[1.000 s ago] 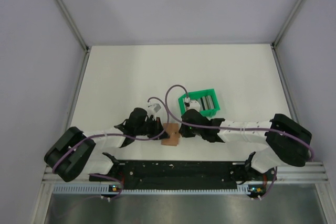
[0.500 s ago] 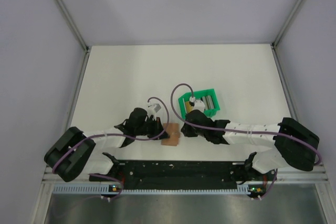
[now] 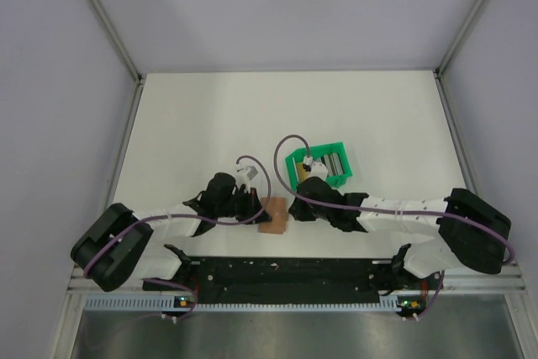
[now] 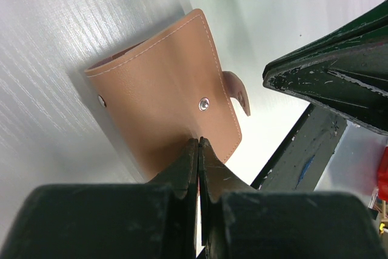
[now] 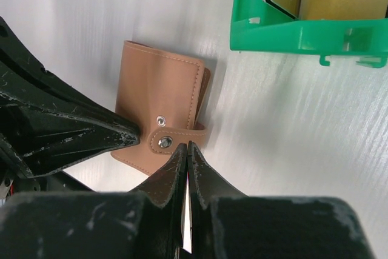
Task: Put the credit cards into the card holder
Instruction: Close the card holder at the center of the board.
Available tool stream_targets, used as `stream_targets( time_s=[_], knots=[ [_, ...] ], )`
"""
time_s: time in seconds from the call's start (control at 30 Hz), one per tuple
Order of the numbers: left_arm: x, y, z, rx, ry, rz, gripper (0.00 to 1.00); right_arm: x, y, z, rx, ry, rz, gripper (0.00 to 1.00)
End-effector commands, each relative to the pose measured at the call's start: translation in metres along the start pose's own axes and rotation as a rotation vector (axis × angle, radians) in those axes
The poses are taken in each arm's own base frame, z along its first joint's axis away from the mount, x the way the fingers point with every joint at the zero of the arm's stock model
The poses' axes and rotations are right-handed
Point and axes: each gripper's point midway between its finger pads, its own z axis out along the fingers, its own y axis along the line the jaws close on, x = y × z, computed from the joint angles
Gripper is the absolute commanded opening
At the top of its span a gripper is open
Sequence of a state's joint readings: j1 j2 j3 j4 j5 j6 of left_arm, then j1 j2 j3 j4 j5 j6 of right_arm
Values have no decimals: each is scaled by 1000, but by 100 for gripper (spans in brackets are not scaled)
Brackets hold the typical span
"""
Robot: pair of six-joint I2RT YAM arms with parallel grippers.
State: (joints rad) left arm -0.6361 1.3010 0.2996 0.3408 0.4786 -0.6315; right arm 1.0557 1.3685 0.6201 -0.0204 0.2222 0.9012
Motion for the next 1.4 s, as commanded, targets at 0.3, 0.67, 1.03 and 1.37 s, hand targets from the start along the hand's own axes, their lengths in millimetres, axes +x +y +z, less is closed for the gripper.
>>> stream_targets(
  time_s=[0.3,0.67,1.03,1.37],
  knots=[
    [10,21,0,-78,8,6,0,-6,32,7,-94,8,5,0],
    [9,20,0,-76,5,6,0,-5,40,12,-116,24,-4,0],
    [10,21,0,-77,7,5,0,-2,41,18,-116,36,-7,0],
    [12,20,1,-68,18,6,0,-3,42,19,-117,33,-5,0]
  ],
)
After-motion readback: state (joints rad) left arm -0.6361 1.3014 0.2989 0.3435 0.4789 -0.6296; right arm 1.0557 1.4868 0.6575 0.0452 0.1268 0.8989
